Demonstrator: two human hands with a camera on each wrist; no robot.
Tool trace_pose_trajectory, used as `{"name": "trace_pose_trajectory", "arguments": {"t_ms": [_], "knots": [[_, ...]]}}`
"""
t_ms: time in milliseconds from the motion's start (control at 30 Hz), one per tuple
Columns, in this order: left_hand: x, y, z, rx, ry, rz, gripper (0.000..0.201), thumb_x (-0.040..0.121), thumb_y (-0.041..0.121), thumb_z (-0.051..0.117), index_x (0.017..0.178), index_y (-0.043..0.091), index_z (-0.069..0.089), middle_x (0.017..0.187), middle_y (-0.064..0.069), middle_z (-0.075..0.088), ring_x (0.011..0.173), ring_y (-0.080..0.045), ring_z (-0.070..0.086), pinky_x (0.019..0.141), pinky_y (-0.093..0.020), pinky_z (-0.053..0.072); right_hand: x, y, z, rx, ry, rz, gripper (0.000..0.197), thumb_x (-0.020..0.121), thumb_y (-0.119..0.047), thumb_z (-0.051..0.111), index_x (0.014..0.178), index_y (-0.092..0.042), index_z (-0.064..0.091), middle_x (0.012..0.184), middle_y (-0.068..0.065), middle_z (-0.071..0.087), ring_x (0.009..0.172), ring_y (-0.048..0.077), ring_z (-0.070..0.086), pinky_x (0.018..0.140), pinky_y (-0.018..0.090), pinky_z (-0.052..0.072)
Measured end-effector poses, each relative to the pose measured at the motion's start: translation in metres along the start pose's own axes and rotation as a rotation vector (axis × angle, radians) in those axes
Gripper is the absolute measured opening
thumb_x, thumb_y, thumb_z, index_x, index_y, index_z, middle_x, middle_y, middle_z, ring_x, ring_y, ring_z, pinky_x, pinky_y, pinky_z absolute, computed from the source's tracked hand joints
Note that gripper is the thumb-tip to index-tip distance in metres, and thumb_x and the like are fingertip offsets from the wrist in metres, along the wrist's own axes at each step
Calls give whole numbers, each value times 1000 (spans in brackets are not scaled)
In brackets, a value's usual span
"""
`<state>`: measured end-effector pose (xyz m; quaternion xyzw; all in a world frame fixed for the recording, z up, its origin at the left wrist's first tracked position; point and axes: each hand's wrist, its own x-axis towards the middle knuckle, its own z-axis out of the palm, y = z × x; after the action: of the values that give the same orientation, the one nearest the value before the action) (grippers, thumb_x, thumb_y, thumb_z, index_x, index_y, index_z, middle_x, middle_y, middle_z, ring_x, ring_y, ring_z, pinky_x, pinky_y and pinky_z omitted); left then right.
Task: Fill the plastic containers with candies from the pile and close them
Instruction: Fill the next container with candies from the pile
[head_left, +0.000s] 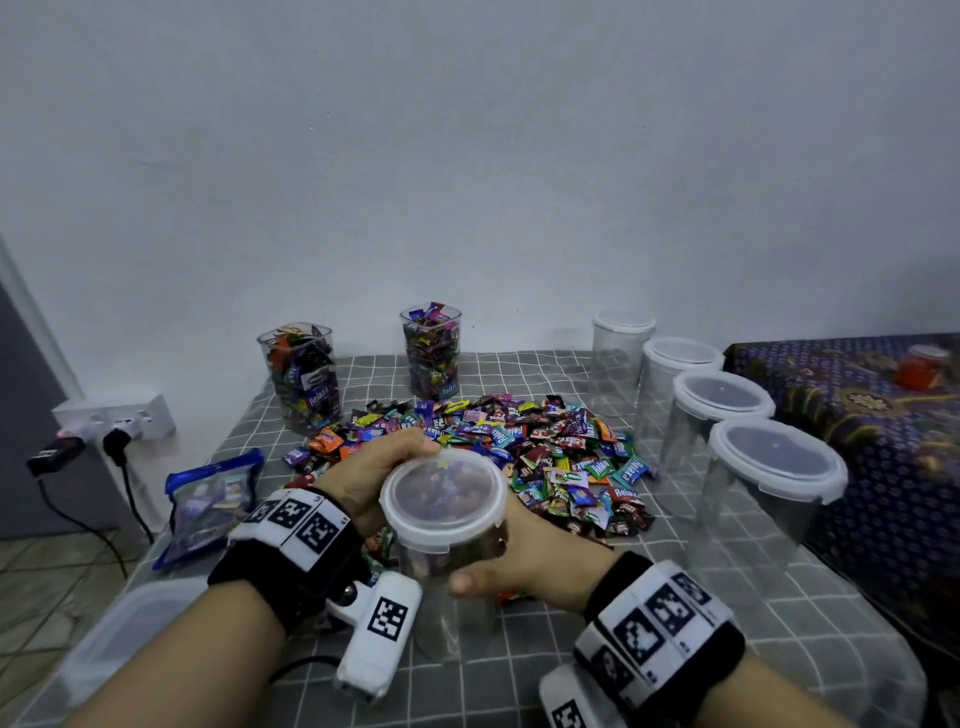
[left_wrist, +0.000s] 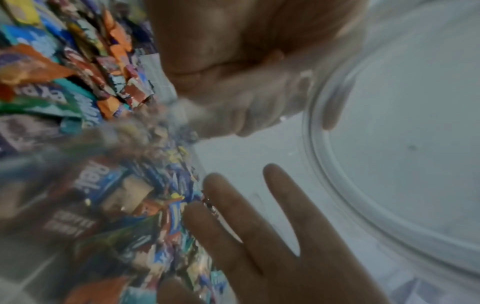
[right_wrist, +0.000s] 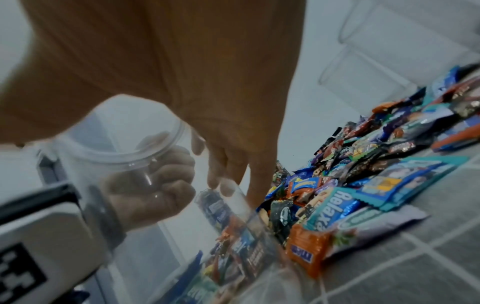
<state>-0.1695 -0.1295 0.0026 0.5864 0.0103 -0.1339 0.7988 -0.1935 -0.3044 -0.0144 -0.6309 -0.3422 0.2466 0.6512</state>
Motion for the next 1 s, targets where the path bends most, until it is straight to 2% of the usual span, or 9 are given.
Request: {"name": "trace_pose_trajectory", "arguments": {"t_ms": [100, 233, 300, 367, 467, 600, 800, 900, 1000], "knots": [[1, 4, 4, 79, 75, 93, 30, 63, 10, 58, 35, 18, 49, 41, 3, 44, 37, -10, 46, 42, -18, 43, -5, 2, 0, -49, 24, 20, 71, 71, 28, 59, 118, -21, 41, 116, -6, 55, 104, -12, 55, 87, 7, 41], [-4, 8, 2, 372, 165, 206, 35, 82, 3, 65, 51, 12, 51, 43, 5, 50, 40, -7, 49, 43, -15, 42, -5, 11, -2, -123, 94, 25, 72, 71, 22, 66, 122, -22, 39, 115, -11, 56, 101, -16, 55, 84, 4, 40], [-9, 9, -1, 522, 225, 297, 23, 75, 18, 75, 69, 10, 55, 58, 4, 58, 55, -10, 55, 51, -15, 46, -5, 14, -2, -141, 112, 42, 80, 71, 12, 72, 134, -17, 33, 123, -9, 54, 106, -14, 53, 86, 4, 39], [-18, 13, -4, 626, 236, 326, 50, 53, 51, 78, 90, 23, 59, 83, 2, 63, 76, -12, 61, 69, -20, 51, -5, 14, -2, -152, 120, 52, 85, 71, 7, 75, 140, -13, 29, 127, -8, 53, 109, -14, 51, 87, 4, 38], [-34, 21, 0, 828, 36, 281, 88, 32, 84, 66, 111, 50, 47, 113, 13, 56, 99, -2, 60, 86, -24, 48, -5, 14, -2, -146, 127, 65, 85, 71, 11, 73, 140, -12, 29, 125, -7, 55, 110, -8, 54, 87, 6, 40], [-49, 29, 10, 1176, -95, 242, 93, 33, 77, 70, 113, 70, 24, 130, 18, 42, 119, -1, 46, 104, -30, 39, -6, 13, 0, -168, 137, 71, 82, 70, 6, 76, 136, -16, 33, 124, -7, 57, 112, -5, 55, 88, 9, 41], [-58, 29, 19, 1418, 33, 360, 94, 38, 75, 56, 127, 50, 43, 129, 22, 37, 120, 0, 41, 102, -29, 37, -8, 13, 1, -172, 144, 64, 85, 71, 9, 74, 139, -14, 29, 124, -10, 54, 108, -11, 54, 85, 5, 40], [-62, 27, 25, 1503, 83, 425, 87, 40, 74, 49, 121, 44, 54, 129, 24, 39, 119, 3, 41, 99, -24, 37, -8, 12, 2, -166, 143, 47, 82, 71, 12, 73, 134, -19, 30, 123, -11, 54, 108, -11, 54, 86, 6, 40], [-66, 33, 24, 1324, 127, 458, 72, 43, 67, 55, 110, 42, 62, 118, 22, 56, 106, -1, 56, 92, -28, 46, -6, 16, 1, -113, 136, 37, 83, 70, 17, 70, 131, -20, 28, 124, -1, 53, 104, -8, 57, 84, 10, 44]]}}
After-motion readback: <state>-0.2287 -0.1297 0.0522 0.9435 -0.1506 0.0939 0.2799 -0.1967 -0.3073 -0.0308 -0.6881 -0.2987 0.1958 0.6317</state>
